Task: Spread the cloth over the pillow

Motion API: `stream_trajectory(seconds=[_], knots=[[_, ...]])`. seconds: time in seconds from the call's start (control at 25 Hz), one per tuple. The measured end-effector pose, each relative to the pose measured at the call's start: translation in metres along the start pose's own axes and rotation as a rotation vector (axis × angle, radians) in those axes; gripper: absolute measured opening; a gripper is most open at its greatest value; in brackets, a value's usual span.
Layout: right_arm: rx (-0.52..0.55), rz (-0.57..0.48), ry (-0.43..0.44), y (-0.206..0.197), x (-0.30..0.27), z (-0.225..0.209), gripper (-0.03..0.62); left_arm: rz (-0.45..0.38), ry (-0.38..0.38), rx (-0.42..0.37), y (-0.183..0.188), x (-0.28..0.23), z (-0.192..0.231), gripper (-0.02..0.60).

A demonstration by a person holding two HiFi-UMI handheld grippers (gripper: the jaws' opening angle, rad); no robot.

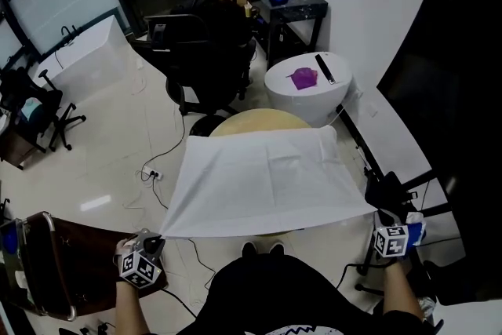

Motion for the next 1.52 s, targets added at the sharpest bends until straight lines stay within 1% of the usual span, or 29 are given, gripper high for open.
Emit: stream_trajectory(seconds=[0.08,0.28,0.52,0.6,0.76,0.88,1.0,1.16,1.32,1.4,1.52], knots=[[-0.006,0.025,0.006,-0.017,-0.003,0.003,0.011,0.02,-0.036,-0.008,-0.007,-0.008,-0.009,0.0],[-0.02,0.098,0.031,-0.06,-0.009,0.014,0.011,0.081,-0.097,-0.024,-0.026,-0.028,-0.027,0.0],[0.053,0.168,0.043,-0.087,-0.023,0.024,0.012,0.149,-0.159,-0.045,-0.044,-0.052,-0.041,0.0],[0.061,0.183,0.043,-0.093,-0.026,0.026,0.012,0.164,-0.177,-0.054,-0.047,-0.061,-0.044,0.0],[0.053,0.206,0.051,-0.1,-0.036,0.03,0.012,0.192,-0.203,-0.039,-0.052,-0.073,-0.047,0.002],[0.049,0.227,0.051,-0.105,-0.041,0.031,0.012,0.226,-0.232,-0.056,-0.053,-0.081,-0.049,0.003],[0.048,0.239,0.059,-0.106,-0.045,0.034,0.012,0.241,-0.228,-0.046,-0.055,-0.084,-0.046,0.006],[0.052,0.243,0.07,-0.103,-0.048,0.035,0.014,0.251,-0.228,-0.016,-0.055,-0.084,-0.044,0.032],[0.026,0.236,0.067,-0.096,-0.044,0.032,0.02,0.264,-0.241,0.003,-0.053,-0.084,-0.046,0.072],[0.028,0.226,0.074,-0.092,-0.04,0.032,0.041,0.265,-0.239,0.023,-0.056,-0.081,-0.045,0.097],[0.028,0.213,0.074,-0.089,-0.033,0.027,0.101,0.271,-0.23,0.052,-0.06,-0.071,-0.043,0.132]])
Point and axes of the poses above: the fingertips, and each gripper's own axes: x backward along the fingers, z to its left, y out of its top, the point moved 5 cm from there along x, backward along the fingers, and after that the axes turned 9 degrees about -z, right-handed, at the moved point
